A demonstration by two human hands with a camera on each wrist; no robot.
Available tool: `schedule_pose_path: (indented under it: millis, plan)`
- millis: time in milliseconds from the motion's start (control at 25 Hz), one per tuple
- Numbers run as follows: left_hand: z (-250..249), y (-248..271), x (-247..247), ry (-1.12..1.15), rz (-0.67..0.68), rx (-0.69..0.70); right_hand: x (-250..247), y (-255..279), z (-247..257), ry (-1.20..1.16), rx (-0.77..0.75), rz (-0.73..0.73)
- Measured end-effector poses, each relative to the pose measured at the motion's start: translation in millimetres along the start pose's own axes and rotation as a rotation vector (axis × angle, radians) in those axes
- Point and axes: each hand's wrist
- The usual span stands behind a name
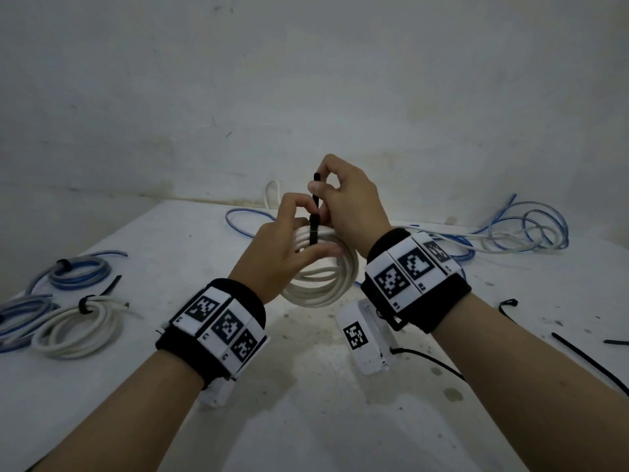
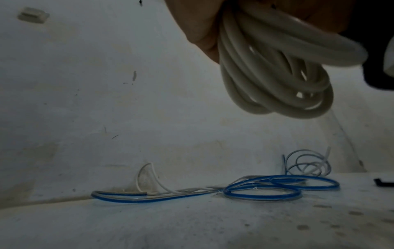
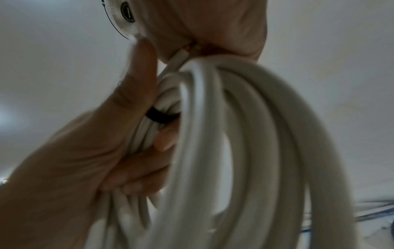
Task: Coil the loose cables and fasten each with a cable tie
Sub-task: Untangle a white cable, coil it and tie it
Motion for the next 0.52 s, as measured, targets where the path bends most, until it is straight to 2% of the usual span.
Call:
schedule_pose_path:
  millis: [160, 280, 400, 520]
  plan:
    - [2, 1, -6, 0.127, 0.087, -0.072, 4, -1, -3, -0.016, 0.014, 0.028]
    - [4, 3, -7, 0.117, 0.054, -0.089, 11, -2, -3, -0.041, 0.021, 0.0]
    - [3, 3, -11, 0.078, 0.03, -0.116, 23, -5, -9, -0.147, 0.134, -0.023]
    - [3, 4, -24, -0.008, 0.058, -0.175, 33, -8, -10, -0.341, 0.249, 0.088]
Point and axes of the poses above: each hand's wrist, its own y-axis away from the middle knuckle, its own x-axis out of the palm, z = x × y, and after that the axes turned 4 degrees about -x, right-handed
